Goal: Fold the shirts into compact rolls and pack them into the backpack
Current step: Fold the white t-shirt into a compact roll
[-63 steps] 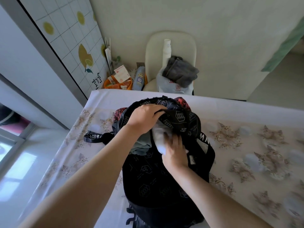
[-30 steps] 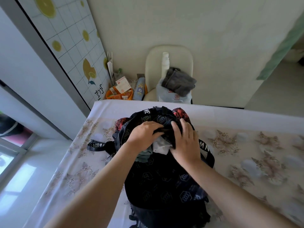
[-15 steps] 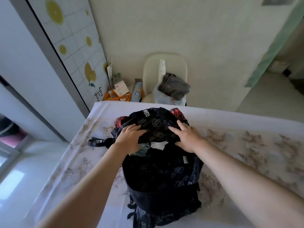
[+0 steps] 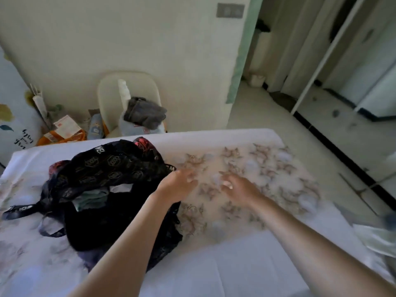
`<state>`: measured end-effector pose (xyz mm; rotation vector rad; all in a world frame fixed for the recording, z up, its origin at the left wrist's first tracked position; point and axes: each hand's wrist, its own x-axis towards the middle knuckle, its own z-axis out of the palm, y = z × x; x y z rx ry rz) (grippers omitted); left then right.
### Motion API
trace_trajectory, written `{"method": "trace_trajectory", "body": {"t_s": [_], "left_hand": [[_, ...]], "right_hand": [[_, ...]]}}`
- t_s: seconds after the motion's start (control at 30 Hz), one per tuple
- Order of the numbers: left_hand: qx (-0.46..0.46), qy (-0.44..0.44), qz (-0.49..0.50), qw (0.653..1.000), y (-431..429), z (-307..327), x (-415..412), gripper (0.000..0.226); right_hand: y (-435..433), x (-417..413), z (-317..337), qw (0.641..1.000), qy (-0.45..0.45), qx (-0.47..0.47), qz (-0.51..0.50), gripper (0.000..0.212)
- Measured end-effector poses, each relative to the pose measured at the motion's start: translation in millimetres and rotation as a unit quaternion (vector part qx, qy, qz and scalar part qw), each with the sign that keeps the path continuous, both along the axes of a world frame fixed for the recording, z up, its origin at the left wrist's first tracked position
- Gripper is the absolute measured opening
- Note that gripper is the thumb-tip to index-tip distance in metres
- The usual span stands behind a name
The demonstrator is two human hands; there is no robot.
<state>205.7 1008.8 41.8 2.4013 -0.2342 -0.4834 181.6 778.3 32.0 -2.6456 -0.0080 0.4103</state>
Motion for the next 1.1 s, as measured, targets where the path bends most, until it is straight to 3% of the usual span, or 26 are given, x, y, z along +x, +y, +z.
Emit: {"method": "trace_trajectory", "body": {"t_s": [0.3,0.43,0.6,0.67,0.77,0.83,0.93,1.0,1.1], "left_hand": [[-0.051,0.088,-0.108,0.989,-310.3,-56.2,-44.0,0.021],[-0.067,0.114,-0.169,0.977,-457.1,-66.8,-83.5,0.016],[-0.06,0.151,-0.25,0.954,-607.4,-66.2,-131.5,0.029],[-0.044,0.169,-0.288,0.941,-661.7,-66.0,-148.5,0.028],[-0.033,0.159,-0.343,0.925,-734.1,-63.2,-173.1,0.03],[-0.032,0.164,-0.375,0.912,-779.1,-61.7,-196.9,0.031],[-0.005,0.162,-0.437,0.885,-838.0,-64.4,-242.3,0.033],[0.013,0.169,-0.495,0.852,-864.0,-71.6,-275.5,0.04],[0.049,0.163,-0.56,0.811,-881.9,-85.2,-315.4,0.056]], "right_hand": [[-284.4,-113.2,-29.1,0.981,0.023,0.065,-0.184,0.03],[-410.2,-177.7,-37.2,0.953,0.027,0.112,-0.281,0.023],[-522.6,-253.3,-40.3,0.924,0.0,0.105,-0.367,0.029],[-564.1,-283.3,-42.3,0.91,-0.027,0.057,-0.41,0.029],[-619.3,-332.8,-47.0,0.861,-0.088,-0.094,-0.492,0.042],[-650.4,-370.7,-49.9,0.821,-0.022,-0.147,-0.552,0.07],[-683.2,-418.0,-63.3,0.782,0.047,-0.098,-0.614,0.097],[-692.8,-438.5,-77.8,0.74,-0.02,0.003,-0.672,0.089],[-694.8,-456.0,-91.6,0.64,-0.103,0.059,-0.759,0.038]]}}
